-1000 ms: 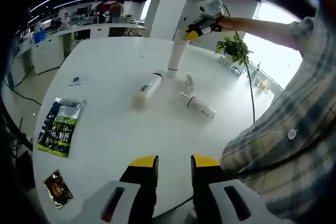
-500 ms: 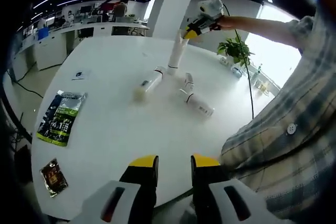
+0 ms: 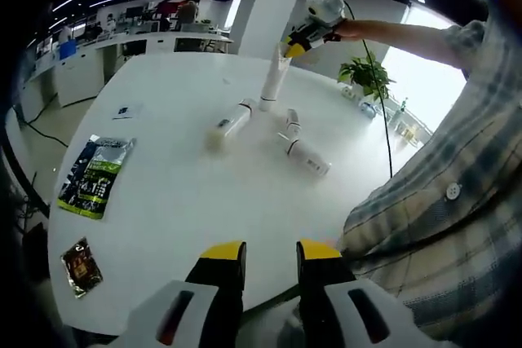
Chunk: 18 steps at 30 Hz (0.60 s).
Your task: Arrange the skincare products in the storage area until every visible bottle or jar stands upright without overlapping.
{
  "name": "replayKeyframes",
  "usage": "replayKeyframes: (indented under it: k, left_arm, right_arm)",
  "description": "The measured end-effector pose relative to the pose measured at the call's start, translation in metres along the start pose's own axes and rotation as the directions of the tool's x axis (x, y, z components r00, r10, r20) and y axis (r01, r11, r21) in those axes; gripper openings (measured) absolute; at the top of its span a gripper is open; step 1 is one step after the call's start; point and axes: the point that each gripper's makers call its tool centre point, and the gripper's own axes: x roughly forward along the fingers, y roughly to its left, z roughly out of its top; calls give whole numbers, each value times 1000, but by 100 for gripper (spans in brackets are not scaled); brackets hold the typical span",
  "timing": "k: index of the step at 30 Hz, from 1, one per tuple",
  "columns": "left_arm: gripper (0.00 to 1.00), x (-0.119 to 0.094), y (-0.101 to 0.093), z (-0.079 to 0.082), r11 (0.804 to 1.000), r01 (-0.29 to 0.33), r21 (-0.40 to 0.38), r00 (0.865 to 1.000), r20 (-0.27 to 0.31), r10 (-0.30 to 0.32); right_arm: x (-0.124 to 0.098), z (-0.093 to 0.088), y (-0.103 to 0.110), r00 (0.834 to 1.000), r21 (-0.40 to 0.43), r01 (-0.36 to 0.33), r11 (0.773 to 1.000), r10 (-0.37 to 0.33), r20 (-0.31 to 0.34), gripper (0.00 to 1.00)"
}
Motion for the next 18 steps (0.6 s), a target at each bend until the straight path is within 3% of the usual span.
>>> replayKeyframes:
  k: [5, 8, 9, 11, 13, 18]
  left_arm:
    - [25, 3, -3, 0, 1000, 7, 6, 1000, -9, -7]
    - [25, 5, -5, 2, 1000, 10, 5, 1000, -6, -10]
    - [25, 5, -5, 3, 1000, 11, 3, 1000, -6, -11]
    - [25, 8, -8, 2, 1000, 19, 0, 1000, -11, -19]
    - [25, 12, -13, -1, 999, 38, 14, 999, -35, -37]
    - [25, 21, -20, -2, 996, 76, 46, 994, -80, -72]
  right_arm:
    - [-6, -1, 0, 1000, 6, 27, 1000, -27, 11, 22]
    - [-18, 3, -10, 993, 52, 106, 993, -109, 40, 27]
    - [-23, 6, -12, 988, 70, 136, 988, -140, 58, 28]
    - [-38, 24, -11, 964, 143, 187, 972, -210, 165, 30]
    - [-48, 32, -6, 943, 182, 214, 960, -252, 218, 30]
    - [-60, 29, 18, 929, 191, 244, 951, -286, 233, 31]
